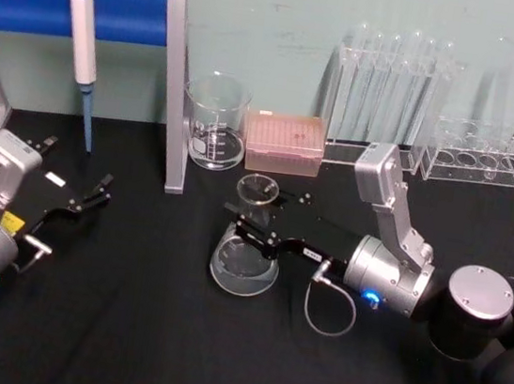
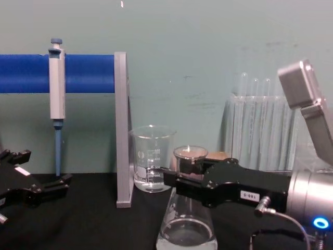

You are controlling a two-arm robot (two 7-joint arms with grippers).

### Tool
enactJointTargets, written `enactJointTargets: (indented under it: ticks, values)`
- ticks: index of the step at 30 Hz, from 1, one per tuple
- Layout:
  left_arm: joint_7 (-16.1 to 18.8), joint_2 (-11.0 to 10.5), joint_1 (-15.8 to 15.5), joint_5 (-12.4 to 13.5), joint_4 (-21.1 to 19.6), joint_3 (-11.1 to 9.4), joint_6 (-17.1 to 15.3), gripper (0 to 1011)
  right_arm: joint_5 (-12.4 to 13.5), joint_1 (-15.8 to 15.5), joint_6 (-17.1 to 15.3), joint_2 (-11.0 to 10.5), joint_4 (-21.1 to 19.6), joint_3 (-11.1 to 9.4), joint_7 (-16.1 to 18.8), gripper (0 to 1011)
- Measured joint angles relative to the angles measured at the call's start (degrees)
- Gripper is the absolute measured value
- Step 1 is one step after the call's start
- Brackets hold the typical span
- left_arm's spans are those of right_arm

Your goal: Grasp the erlenmeyer flask with one hand, shake it three times, then place it back.

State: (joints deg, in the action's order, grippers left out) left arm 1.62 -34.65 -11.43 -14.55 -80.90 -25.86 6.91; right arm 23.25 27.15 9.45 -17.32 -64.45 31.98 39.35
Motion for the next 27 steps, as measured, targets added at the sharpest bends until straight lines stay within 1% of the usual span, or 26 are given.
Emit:
enactJointTargets:
  ticks: [14, 27]
  values:
    - [0.0, 0.0, 0.0, 0.0, 0.0, 0.0, 0.0, 1001, 0.1, 0.2, -0.5, 0.6, 1.0, 0.3, 0.4, 450]
    - [0.0, 0.0, 0.0, 0.0, 0.0, 0.0, 0.0, 1001, -0.6, 0.4, -1.1, 0.5, 1.1, 0.8, 0.0, 450]
